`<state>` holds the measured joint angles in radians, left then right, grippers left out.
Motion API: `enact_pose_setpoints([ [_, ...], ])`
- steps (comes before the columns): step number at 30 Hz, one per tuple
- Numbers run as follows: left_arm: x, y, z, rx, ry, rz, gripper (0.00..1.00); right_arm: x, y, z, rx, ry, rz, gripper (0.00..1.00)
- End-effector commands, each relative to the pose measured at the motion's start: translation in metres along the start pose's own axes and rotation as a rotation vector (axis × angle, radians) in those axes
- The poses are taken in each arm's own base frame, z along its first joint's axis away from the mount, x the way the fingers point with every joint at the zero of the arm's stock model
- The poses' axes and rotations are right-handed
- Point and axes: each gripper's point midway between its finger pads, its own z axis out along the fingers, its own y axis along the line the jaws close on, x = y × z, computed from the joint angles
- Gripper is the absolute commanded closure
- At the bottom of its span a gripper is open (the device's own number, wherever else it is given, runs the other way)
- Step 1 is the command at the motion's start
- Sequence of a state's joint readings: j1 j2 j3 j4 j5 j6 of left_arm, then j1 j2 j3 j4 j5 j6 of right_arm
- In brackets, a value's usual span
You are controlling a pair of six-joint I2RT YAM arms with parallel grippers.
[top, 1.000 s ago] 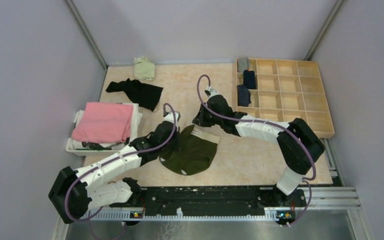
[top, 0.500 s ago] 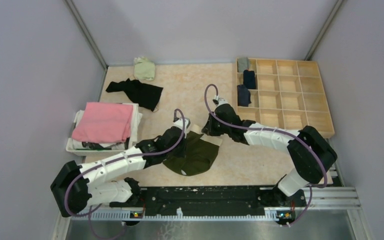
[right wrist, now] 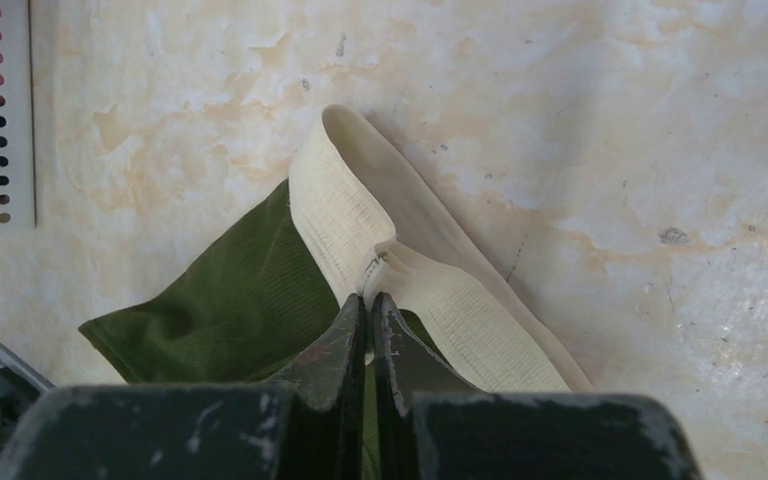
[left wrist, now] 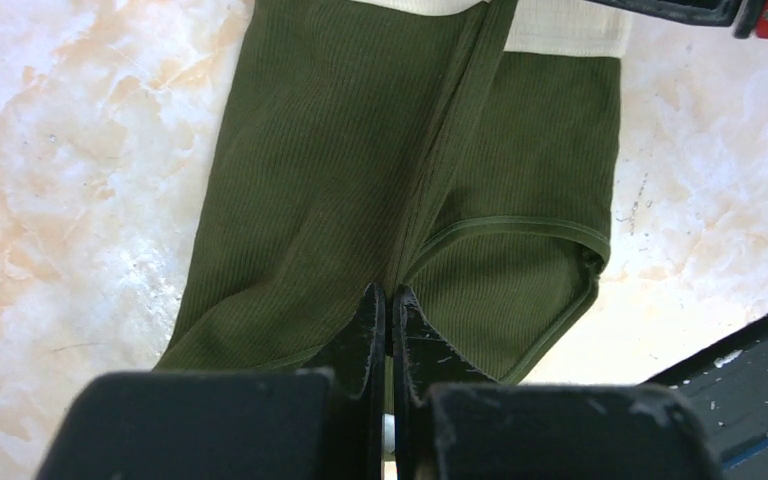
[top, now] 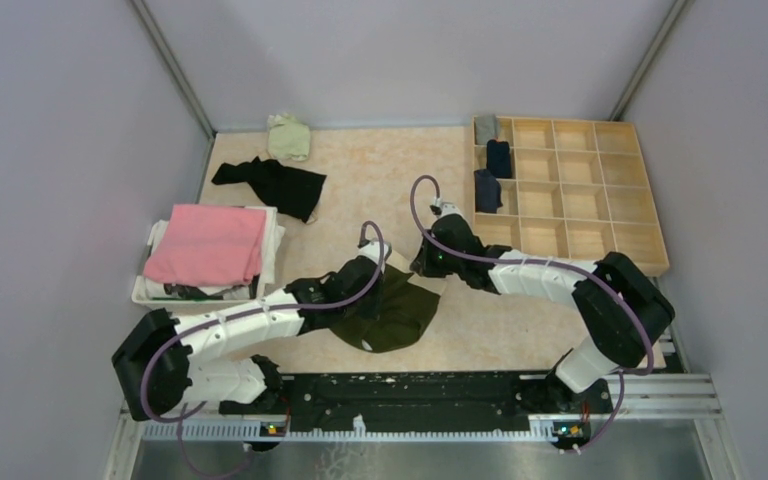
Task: Roll the underwear
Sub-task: Fold the underwear at the center of the board.
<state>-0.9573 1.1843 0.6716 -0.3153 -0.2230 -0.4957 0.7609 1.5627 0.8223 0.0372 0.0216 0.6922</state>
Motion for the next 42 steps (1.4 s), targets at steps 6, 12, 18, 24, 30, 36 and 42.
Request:
enact_pose_setpoints([
  [6,0.019,-0.014,0.02,0.005,0.059,-0.001,1.0,-0.001,-0.006,-0.004,-0.014,-0.038,-0.018,0.99],
  [12,0.012,-0.042,0.017,0.082,0.044,-0.005,1.0,0.008,-0.016,0.003,0.019,-0.016,-0.021,0.99],
  [18,0.01,-0.062,0.021,0.127,0.055,0.005,1.0,0.02,-0.027,0.011,0.05,0.017,-0.02,1.0],
  [24,0.027,-0.07,0.03,0.129,0.091,0.005,1.0,0.029,-0.034,0.017,0.069,0.038,-0.021,1.0],
  [30,0.057,-0.057,0.046,0.091,0.134,-0.02,1.0,0.025,-0.026,0.014,0.036,0.031,-0.027,1.0],
  [36,0.084,-0.043,0.059,0.025,0.195,-0.037,1.0,0.004,-0.004,-0.005,-0.035,-0.023,-0.045,1.0],
  [42,0.093,-0.038,0.062,0.003,0.219,-0.029,1.0,-0.005,-0.002,-0.03,-0.032,-0.045,-0.049,1.0],
])
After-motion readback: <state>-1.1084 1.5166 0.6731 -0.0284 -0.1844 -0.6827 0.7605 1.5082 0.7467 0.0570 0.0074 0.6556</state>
